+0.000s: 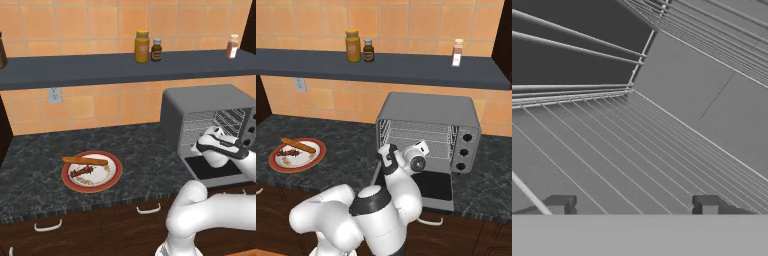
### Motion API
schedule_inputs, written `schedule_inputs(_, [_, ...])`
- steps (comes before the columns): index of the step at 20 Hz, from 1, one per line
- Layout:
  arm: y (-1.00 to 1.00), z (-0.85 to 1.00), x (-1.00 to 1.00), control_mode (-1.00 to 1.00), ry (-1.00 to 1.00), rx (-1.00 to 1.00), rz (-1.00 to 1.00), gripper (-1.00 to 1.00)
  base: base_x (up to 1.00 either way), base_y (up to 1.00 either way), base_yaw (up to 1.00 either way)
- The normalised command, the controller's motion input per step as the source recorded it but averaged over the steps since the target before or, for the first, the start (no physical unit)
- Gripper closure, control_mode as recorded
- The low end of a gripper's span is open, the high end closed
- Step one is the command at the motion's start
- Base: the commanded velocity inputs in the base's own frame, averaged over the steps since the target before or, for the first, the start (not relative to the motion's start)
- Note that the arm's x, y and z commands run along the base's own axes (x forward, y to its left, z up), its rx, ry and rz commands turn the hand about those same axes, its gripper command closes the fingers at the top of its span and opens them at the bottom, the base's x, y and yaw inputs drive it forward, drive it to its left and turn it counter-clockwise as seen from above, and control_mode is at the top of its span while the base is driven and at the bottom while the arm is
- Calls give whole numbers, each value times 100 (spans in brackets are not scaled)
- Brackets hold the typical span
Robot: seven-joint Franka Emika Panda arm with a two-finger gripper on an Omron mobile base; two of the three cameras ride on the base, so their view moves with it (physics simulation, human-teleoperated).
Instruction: Pick up the kebab skewer and baguette bread, and place them inside the toaster oven. Close the toaster oven door and start by setting the timer.
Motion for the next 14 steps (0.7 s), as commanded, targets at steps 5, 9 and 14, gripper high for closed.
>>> schedule_inputs(5, [-11,0,13,-100,-1,0,0,100,0,0,0])
schedule_inputs(9, [-20,1,0,-100,0,1,0,100,0,0,0])
schedule_inputs(14, [-21,1,-16,-100,0,4,0,100,0,0,0])
